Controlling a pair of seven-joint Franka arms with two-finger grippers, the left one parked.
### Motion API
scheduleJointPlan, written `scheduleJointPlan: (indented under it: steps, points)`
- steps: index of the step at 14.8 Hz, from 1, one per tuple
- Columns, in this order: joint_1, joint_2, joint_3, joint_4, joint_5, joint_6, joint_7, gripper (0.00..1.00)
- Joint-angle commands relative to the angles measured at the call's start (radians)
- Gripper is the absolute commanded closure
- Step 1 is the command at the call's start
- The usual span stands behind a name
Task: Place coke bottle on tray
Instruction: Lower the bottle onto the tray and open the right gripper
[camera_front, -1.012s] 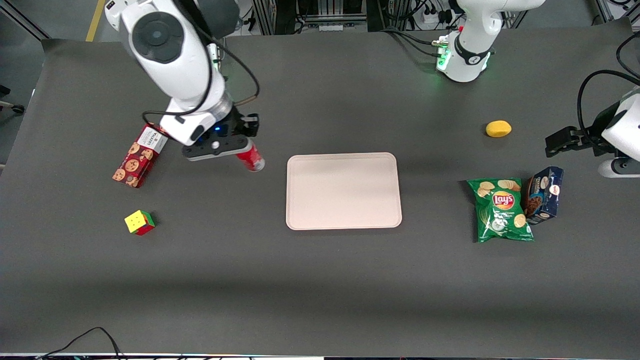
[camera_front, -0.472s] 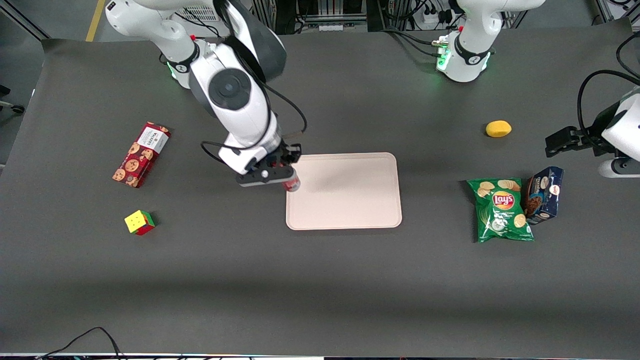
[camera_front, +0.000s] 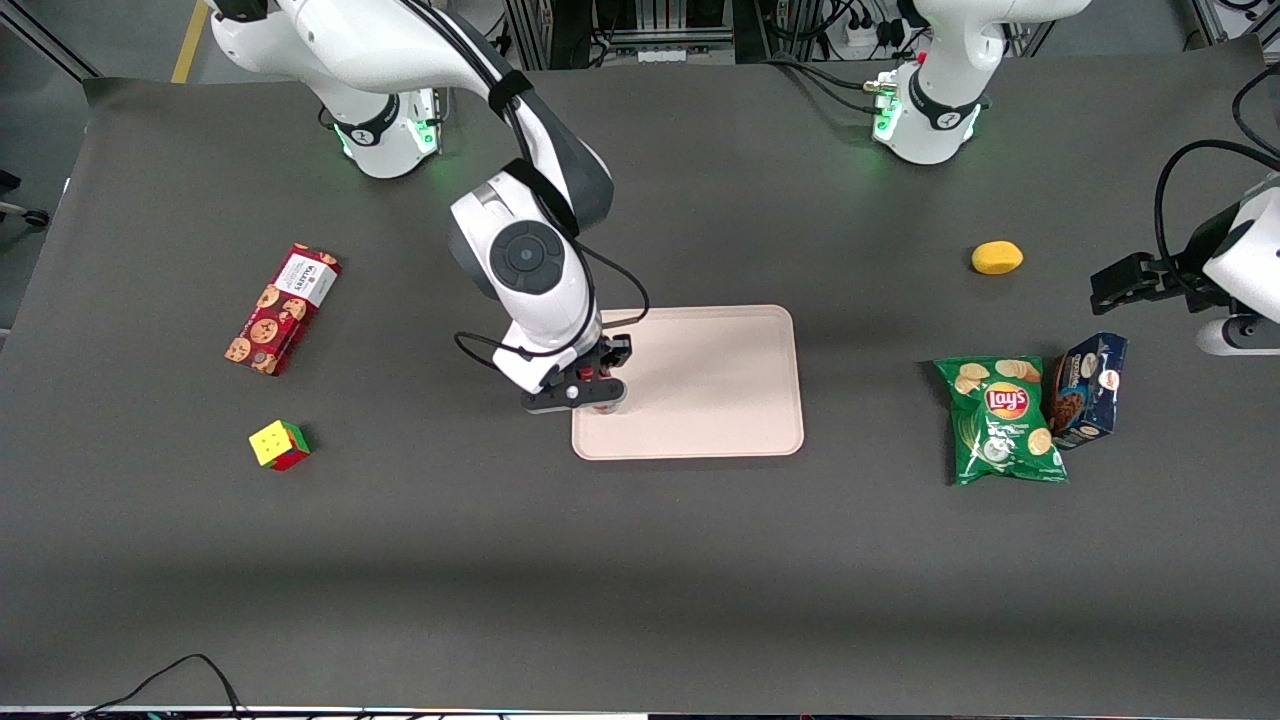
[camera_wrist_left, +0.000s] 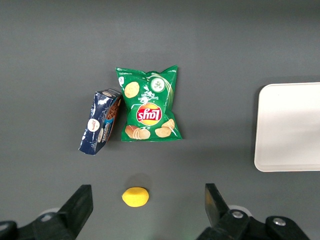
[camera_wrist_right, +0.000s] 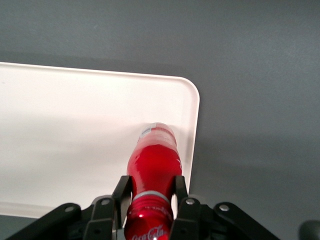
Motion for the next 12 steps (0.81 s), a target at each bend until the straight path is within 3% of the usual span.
scheduleJointPlan:
  steps: [1, 8, 9, 11, 12]
  points:
    - [0.007, 0.046, -0.005, 0.043, 0.01, 0.001, 0.024, 1.0]
    - [0.008, 0.066, -0.005, 0.041, 0.013, 0.021, 0.024, 1.0]
    - [0.008, 0.067, -0.005, 0.043, 0.017, 0.019, 0.025, 0.94]
    - [0.008, 0.07, -0.005, 0.043, 0.017, 0.021, 0.025, 0.56]
    - [0.008, 0.07, -0.005, 0.044, 0.017, 0.021, 0.024, 0.21]
